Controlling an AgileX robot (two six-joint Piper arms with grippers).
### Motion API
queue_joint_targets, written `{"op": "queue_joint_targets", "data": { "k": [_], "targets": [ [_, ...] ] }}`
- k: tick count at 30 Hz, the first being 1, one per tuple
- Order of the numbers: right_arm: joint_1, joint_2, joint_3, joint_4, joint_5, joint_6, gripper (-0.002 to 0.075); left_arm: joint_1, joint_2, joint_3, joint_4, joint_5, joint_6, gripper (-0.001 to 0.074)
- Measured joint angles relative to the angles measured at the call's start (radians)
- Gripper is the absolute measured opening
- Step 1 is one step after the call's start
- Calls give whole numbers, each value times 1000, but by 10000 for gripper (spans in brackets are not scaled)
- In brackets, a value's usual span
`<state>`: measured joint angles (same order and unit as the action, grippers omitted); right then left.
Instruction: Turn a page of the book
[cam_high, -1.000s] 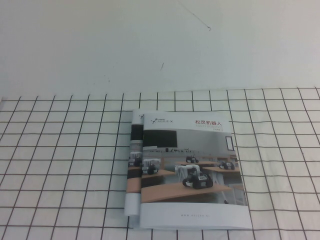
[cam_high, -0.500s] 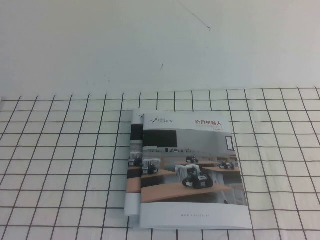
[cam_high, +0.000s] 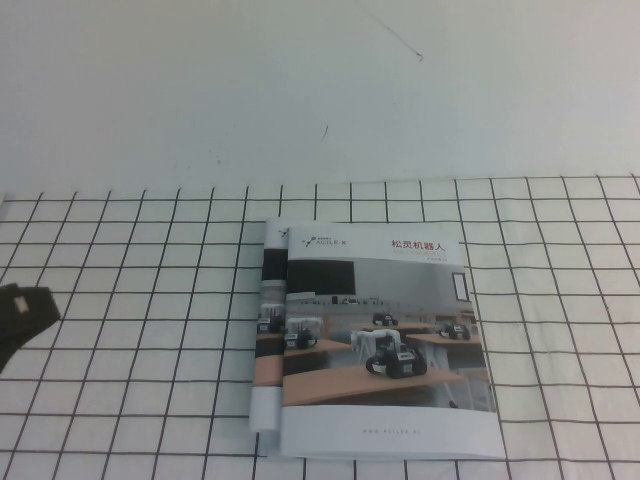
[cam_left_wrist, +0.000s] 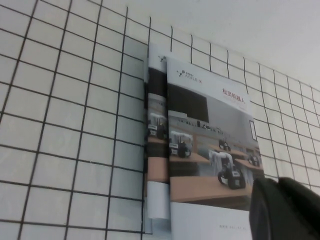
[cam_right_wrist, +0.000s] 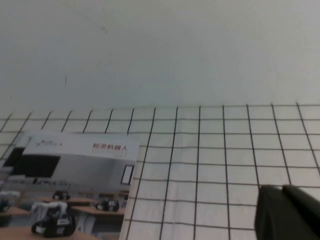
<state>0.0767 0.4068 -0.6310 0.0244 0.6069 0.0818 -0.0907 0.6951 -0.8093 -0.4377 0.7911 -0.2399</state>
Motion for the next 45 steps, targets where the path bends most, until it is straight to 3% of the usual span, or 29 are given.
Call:
{"op": "queue_joint_targets", "data": {
  "k": [6, 13, 19, 29, 37, 45],
  "targets": [
    [41, 179, -5, 108, -8, -146, -2, 0, 128, 0, -225, -50, 252, -2],
    [63, 458, -139, 234, 102, -313, -2, 0, 320, 0, -398, -57, 404, -2],
    [65, 644, -183, 381, 117, -422, -2, -59, 490, 0, -553, -98, 576, -2],
    [66, 950, -188, 696, 28, -770, -2, -248, 781, 0, -610, -298, 636, -2],
    [66, 1152, -225, 781, -4, -889, 4, -267, 980, -17, -615, -349, 665, -2],
    [66, 1231, -245, 821, -17, -953, 43, -267, 1032, -73, -621, -349, 669, -2]
  ]
}}
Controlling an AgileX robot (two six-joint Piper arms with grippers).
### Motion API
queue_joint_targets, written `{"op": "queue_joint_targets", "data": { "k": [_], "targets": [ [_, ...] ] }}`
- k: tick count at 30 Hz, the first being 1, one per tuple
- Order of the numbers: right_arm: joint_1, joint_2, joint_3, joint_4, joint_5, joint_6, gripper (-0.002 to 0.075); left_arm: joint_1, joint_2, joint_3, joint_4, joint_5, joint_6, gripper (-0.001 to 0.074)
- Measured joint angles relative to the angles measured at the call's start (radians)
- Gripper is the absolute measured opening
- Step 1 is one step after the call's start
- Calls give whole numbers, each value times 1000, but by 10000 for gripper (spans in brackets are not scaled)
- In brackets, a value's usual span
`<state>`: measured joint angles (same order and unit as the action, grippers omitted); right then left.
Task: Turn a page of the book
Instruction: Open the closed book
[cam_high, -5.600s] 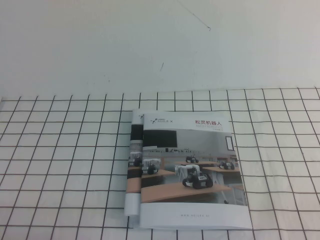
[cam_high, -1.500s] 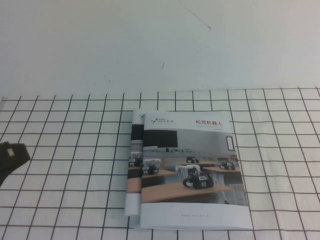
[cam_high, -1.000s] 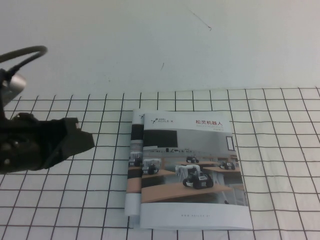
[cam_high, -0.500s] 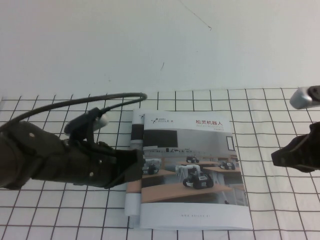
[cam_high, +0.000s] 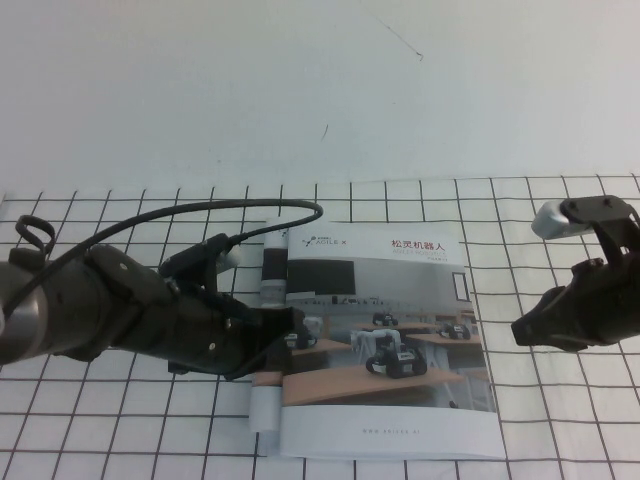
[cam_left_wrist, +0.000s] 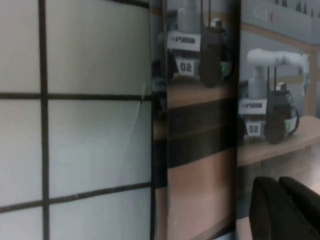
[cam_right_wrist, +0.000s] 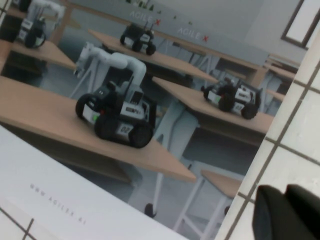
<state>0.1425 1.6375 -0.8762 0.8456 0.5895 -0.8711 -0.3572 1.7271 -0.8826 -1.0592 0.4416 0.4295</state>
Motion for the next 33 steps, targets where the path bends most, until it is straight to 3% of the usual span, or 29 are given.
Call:
{"op": "queue_joint_targets", "data": {
  "k": [18, 21, 26, 33],
  "targets": [
    [0, 23, 0, 238, -91, -194, 65, 0, 91, -40, -29, -10, 2, -2],
    [0, 23, 0, 240, -91, -196, 128, 0, 107, -45, -38, -6, 9, -2],
    [0, 41, -2, 246, -77, -196, 329, 0, 123, -53, -46, 0, 19, -2],
    [0, 108, -2, 309, -74, -235, 388, 0, 128, -55, -52, 2, 35, -2]
  ]
}}
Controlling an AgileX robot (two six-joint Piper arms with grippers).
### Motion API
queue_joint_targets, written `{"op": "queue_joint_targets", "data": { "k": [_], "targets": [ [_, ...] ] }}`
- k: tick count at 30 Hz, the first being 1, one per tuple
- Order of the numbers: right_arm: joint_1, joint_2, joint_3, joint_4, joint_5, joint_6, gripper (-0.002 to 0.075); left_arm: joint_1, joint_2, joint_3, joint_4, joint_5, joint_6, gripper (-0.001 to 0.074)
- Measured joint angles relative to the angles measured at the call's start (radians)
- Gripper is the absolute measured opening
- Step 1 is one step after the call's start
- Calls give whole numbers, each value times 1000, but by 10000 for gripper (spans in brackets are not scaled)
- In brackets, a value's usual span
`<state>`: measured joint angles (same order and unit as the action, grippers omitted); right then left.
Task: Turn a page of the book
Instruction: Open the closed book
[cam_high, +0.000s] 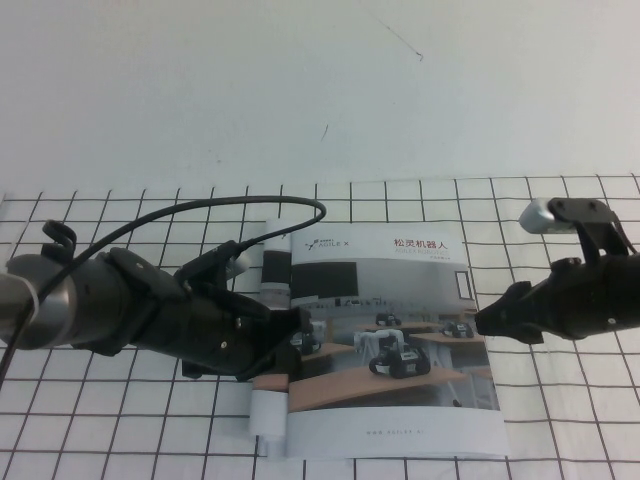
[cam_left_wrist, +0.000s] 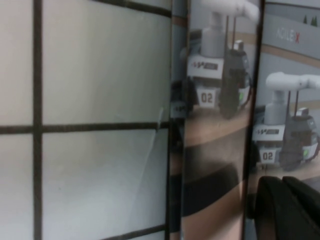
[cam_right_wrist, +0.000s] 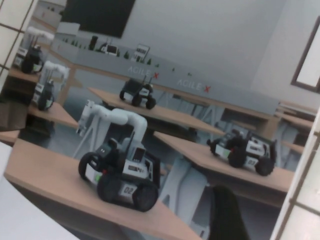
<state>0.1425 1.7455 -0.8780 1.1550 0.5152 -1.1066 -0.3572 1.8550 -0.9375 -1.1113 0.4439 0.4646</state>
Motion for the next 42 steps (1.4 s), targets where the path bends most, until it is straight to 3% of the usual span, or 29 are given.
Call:
{"op": "queue_joint_targets", "data": {
  "k": [11, 25, 42],
  "targets": [
    [2, 113, 0, 292, 48, -290, 391, 0, 2, 0, -17, 2, 16, -2],
    [2, 161, 0, 318, 3, -313, 391, 0, 2, 0, -22, 2, 21, -4],
    [-11, 164, 0, 472, 106, -415, 398, 0, 2, 0, -22, 0, 39, -4]
  ]
}}
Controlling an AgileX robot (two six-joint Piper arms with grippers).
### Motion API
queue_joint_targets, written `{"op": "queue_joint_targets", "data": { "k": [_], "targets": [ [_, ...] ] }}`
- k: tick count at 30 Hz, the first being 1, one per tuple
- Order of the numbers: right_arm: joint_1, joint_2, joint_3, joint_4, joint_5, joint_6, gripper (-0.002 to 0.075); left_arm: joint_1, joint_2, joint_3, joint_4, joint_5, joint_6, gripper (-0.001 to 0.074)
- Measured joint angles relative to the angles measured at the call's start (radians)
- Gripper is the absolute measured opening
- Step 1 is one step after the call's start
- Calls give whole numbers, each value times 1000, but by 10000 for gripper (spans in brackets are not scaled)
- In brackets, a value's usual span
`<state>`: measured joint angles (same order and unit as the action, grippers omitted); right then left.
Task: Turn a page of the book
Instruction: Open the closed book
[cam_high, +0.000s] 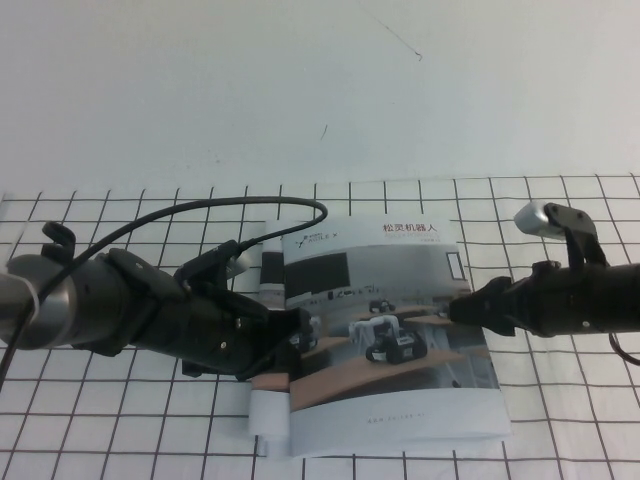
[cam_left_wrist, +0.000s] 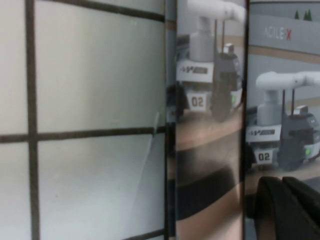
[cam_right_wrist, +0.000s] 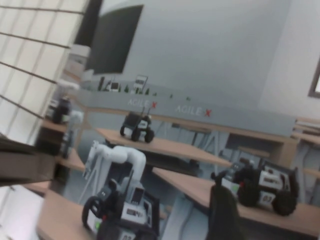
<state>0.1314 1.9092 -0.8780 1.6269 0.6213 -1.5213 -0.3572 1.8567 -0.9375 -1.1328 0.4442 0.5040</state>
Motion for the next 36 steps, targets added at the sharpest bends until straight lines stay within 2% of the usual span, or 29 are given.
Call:
{"op": "queue_joint_targets", "data": {
  "k": [4, 14, 27, 36],
  "targets": [
    [-5, 0, -2, 40, 87, -21, 398, 0, 0, 0, 2, 0, 2, -4],
    [1, 0, -17, 115, 484, -113, 398, 0, 2, 0, 5, -5, 3, -4],
    [5, -26, -53, 105, 518, -149, 398, 0, 2, 0, 5, -5, 16, -4],
    [41, -28, -152, 87, 535, -88, 398, 0, 4, 0, 5, -4, 22, -4]
  ]
}}
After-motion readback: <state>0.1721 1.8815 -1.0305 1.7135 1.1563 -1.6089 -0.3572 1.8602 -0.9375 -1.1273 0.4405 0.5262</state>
